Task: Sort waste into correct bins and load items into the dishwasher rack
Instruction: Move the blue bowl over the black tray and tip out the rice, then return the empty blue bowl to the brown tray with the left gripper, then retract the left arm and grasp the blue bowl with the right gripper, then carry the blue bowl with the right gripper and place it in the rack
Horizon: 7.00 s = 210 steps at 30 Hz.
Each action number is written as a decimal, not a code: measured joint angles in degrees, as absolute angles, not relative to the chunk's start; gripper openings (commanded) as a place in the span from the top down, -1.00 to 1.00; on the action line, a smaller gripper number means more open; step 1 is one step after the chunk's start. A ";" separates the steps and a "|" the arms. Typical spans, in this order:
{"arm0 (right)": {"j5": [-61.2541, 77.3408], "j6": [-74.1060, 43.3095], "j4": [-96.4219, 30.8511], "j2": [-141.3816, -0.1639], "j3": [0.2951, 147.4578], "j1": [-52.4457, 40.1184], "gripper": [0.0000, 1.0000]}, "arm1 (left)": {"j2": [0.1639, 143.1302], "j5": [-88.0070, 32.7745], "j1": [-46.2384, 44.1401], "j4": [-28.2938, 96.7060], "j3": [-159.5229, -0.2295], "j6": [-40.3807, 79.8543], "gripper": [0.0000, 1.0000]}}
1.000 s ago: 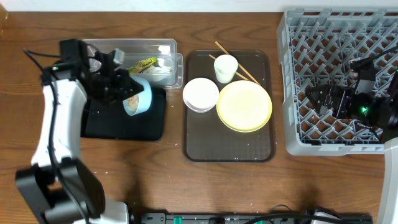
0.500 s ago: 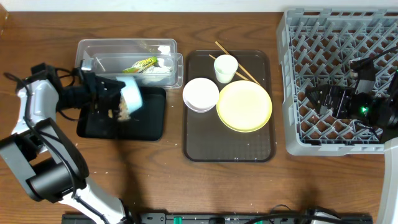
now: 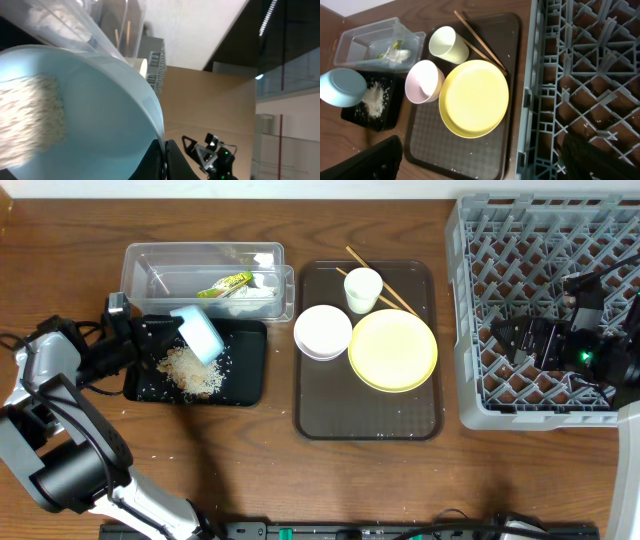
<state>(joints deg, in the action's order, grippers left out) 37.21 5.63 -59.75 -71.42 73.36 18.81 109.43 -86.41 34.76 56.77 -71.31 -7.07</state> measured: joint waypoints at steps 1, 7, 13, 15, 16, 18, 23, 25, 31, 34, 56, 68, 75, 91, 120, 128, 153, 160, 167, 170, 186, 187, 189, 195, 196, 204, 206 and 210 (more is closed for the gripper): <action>37.21 5.63 -59.72 -71.42 73.36 18.81 -0.98 | 109.43 -86.87 34.79 56.75 -71.31 -7.07 0.88; 37.21 5.65 -59.75 -71.42 73.36 18.81 -0.98 | 109.43 -88.14 34.79 56.73 -71.31 -6.22 0.88; 37.21 5.65 -59.72 -71.42 73.36 18.81 -0.98 | 109.43 -87.68 34.87 53.39 -71.24 -4.38 0.87; 37.21 5.63 -59.72 -71.42 73.36 18.81 -0.99 | 109.43 -87.00 35.09 52.38 -71.22 -2.28 0.88; 37.21 5.63 -59.75 -71.42 73.36 18.81 -0.99 | 109.43 -87.13 35.27 52.40 -71.22 -1.28 0.88; 37.21 5.65 -59.75 -71.42 73.36 18.81 -0.99 | 109.43 -87.48 35.51 52.14 -71.22 -0.01 0.88; 37.21 5.63 -59.72 -71.42 73.36 18.81 -0.99 | 109.43 -88.20 35.57 50.54 -71.20 2.15 0.88; 37.21 5.65 -59.72 -71.42 73.36 18.81 -0.99 | 109.43 -88.33 35.57 50.63 -71.18 3.38 0.88; 37.21 5.63 -59.72 -71.42 73.36 18.81 -0.98 | 109.43 -88.44 35.57 47.97 -71.16 5.43 0.88; 37.21 5.63 -59.75 -71.42 73.36 18.81 -0.98 | 109.43 -88.58 35.59 45.95 -71.16 6.92 0.88; 37.19 5.65 -59.77 -71.42 73.36 18.81 -0.98 | 91.53 -69.43 19.81 52.31 -70.89 5.15 0.88; 37.21 5.65 -59.75 -71.42 73.36 18.81 -0.98 | 85.78 -35.81 -20.51 52.97 -70.89 8.23 0.88; 37.19 5.63 -59.77 -71.42 73.38 18.81 -0.98 | 94.48 -26.44 -35.05 46.13 -70.87 13.37 0.88; 37.28 5.63 -59.72 -71.42 73.38 18.81 -0.98 | 102.21 -19.49 -43.13 43.90 -70.87 18.17 -0.09; 15.75 -14.63 -52.62 -87.07 73.41 -23.79 -0.34 | 80.97 -13.39 -9.65 56.66 -75.90 12.93 -0.35; 13.50 -19.18 -53.15 -97.86 73.41 -30.98 -0.08 | 81.23 -10.50 -4.86 56.71 -75.90 12.12 -0.36; 11.84 -21.98 -58.15 -103.72 74.81 -29.98 0.98 | 81.23 -10.11 -3.57 56.71 -75.90 11.77 -0.75; 2.09 -21.98 -60.75 -85.43 81.30 -19.90 0.98 | 81.23 -10.09 -3.57 56.69 -75.90 11.77 -0.76; -23.31 -23.22 -57.52 -74.26 82.39 -12.27 0.97 | 81.23 -10.09 -3.57 56.71 -75.90 11.77 -0.77; -35.46 -24.18 -53.01 -75.33 82.30 -11.79 0.97 | 81.23 -10.07 -3.57 56.69 -75.90 11.77 -0.77; -70.11 -15.97 -15.94 -101.60 81.67 -11.49 0.97 | 81.23 -10.07 -3.57 56.73 -75.90 11.77 -0.79; -70.43 -14.94 -14.15 -102.69 81.67 -11.33 0.97 | 81.23 -10.07 -3.57 56.75 -75.90 11.77 -0.79; -70.98 -12.84 -9.87 -105.30 81.58 -10.79 0.97 | 81.23 -10.09 -3.57 56.75 -75.90 11.77 -0.79; -71.57 -6.48 -0.21 -110.93 81.56 -10.28 0.98 | 81.23 -10.07 -3.57 56.75 -75.90 11.77 -0.79; -71.48 -5.39 0.95 -111.92 81.56 -10.28 0.98 | 81.23 -10.09 -3.57 56.77 -75.88 11.77 -0.79; -70.08 -1.80 1.85 -117.36 81.56 -10.28 0.98 | 81.23 -10.09 -3.57 56.75 -75.90 11.79 -0.79; -70.02 -1.39 1.74 -118.37 81.56 -10.28 0.98 | 81.23 -10.09 -3.57 56.75 -75.90 11.77 -0.79; -69.82 -0.97 1.93 -118.89 81.56 -10.28 0.98 | 81.23 -10.09 -3.57 56.75 -75.90 11.77 -0.80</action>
<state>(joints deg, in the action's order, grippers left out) -69.82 -0.97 1.93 -118.89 81.56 -10.28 81.23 -10.09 -3.57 56.75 -75.90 11.77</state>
